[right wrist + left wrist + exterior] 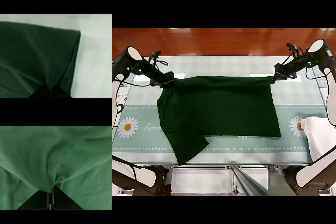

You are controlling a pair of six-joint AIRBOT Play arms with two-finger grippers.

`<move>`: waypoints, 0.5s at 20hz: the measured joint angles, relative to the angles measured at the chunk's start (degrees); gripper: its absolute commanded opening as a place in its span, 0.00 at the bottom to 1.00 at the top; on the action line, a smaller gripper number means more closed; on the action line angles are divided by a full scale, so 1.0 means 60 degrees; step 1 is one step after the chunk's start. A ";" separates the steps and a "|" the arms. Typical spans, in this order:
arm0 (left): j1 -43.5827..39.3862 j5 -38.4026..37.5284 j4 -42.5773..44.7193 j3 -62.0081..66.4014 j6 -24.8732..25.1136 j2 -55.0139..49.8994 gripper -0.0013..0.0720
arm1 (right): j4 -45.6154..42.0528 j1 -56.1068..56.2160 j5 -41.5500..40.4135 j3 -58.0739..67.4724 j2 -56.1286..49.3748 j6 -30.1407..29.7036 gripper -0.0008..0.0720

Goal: Fold the shirts.

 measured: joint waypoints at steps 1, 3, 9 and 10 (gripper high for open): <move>0.0036 -0.0106 -0.0073 -0.0164 0.0117 -0.0004 0.04 | -0.0066 0.0022 0.0168 -0.0069 -0.0004 0.0000 0.05; 0.0091 -0.0331 -0.0189 -0.0390 0.0299 -0.0004 0.04 | -0.0153 0.0073 0.0430 -0.0200 -0.0004 0.0004 0.05; 0.0554 -0.0790 -0.0302 -0.0597 0.0634 -0.0007 0.04 | -0.0943 0.0120 0.0812 -0.0346 -0.0040 0.0219 0.05; 0.0688 -0.0812 -0.0339 -0.0605 0.0663 -0.0007 0.04 | -0.1093 0.0120 0.0823 -0.0357 -0.0044 0.0266 0.05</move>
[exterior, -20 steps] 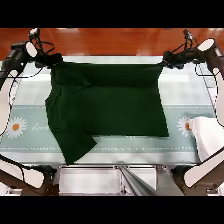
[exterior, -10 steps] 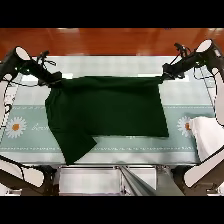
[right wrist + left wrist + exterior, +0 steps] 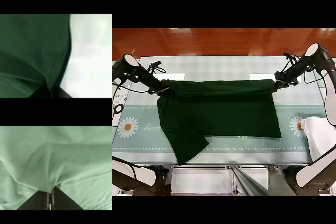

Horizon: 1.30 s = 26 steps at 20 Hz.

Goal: Fold the shirts.

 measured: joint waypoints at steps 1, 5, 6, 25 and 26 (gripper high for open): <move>0.0120 -0.0058 -0.0004 -0.0011 0.0011 0.0000 0.04 | -0.0091 0.0000 -0.0004 0.0000 0.0004 0.0026 0.05; 0.0302 -0.0168 -0.0036 -0.0029 0.0044 -0.0015 0.04 | -0.0270 0.0011 -0.0040 -0.0007 -0.0040 0.0178 0.05; 0.0291 -0.0175 -0.0055 -0.0029 0.0062 -0.0029 0.04 | -0.0251 0.0011 -0.0040 -0.0007 -0.0080 0.0197 0.06; 0.4779 0.0670 -0.2080 -0.7868 0.0157 0.6069 0.71 | 0.1847 -0.1876 -0.2543 -0.7992 0.6521 -0.0204 0.57; 0.5038 0.0794 -0.2262 -0.8473 0.0280 0.6280 0.71 | 0.2149 -0.1985 -0.2838 -0.8878 0.6998 -0.0444 0.57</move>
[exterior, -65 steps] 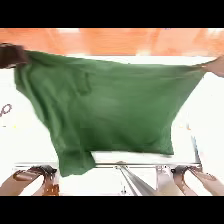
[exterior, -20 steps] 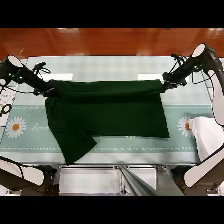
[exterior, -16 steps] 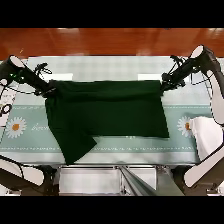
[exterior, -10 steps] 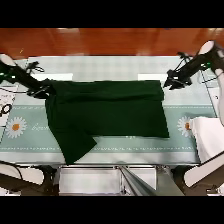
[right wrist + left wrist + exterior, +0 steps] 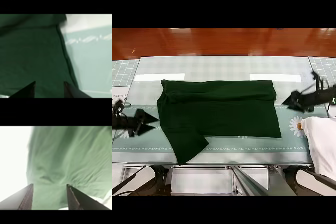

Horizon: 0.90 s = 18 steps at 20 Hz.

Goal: Fold the shirts.

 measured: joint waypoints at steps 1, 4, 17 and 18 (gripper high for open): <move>0.0168 0.0058 -0.0087 -0.0423 0.0087 0.0146 0.71 | 0.0277 -0.0069 -0.0193 -0.0692 0.0415 -0.0204 0.57; 0.0401 0.0295 0.0262 -0.1147 0.0164 0.0375 0.71 | 0.0790 -0.0197 -0.0627 -0.2080 0.1384 -0.0612 0.57; -0.2412 0.1151 -0.0080 -0.1486 0.0488 -0.1344 0.04 | 0.1195 -0.0397 -0.1075 -0.2867 0.2131 -0.0863 0.57; -0.2535 0.1147 -0.0076 -0.1439 0.0561 -0.1381 0.04 | 0.1027 -0.0543 -0.1071 -0.2856 0.2131 -0.0816 0.57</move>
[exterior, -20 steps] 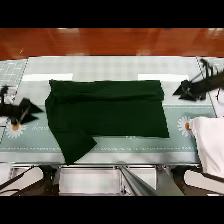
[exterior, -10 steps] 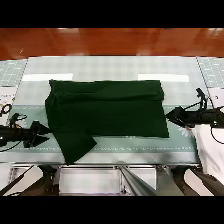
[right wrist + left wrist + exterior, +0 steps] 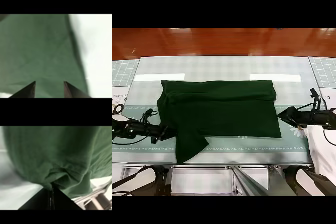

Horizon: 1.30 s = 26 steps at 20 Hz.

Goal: Fold the shirts.

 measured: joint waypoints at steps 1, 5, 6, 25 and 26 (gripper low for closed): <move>-0.0095 0.0000 0.0007 0.0040 0.0069 -0.0029 0.04 | -0.0262 -0.0189 0.0073 0.0007 0.0000 0.0124 0.57; -0.0273 0.0015 0.0047 0.0142 0.0233 -0.0029 0.04 | -0.1617 -0.0630 0.1049 -0.0390 0.0000 0.0772 0.57; -0.0291 0.0018 0.0047 0.0157 0.0248 -0.0025 0.04 | -0.1810 -0.0674 0.1202 -0.0532 0.0000 0.0871 0.57; -0.0335 0.0098 0.0044 0.0404 0.0302 -0.0025 0.04 | 0.1104 -0.0787 0.0492 -0.0565 -0.2481 -0.1326 0.05; -0.0331 0.0219 0.0066 0.0535 0.0306 -0.0022 0.04 | 0.1126 -0.0787 0.0612 -0.0382 -0.2503 -0.1424 0.04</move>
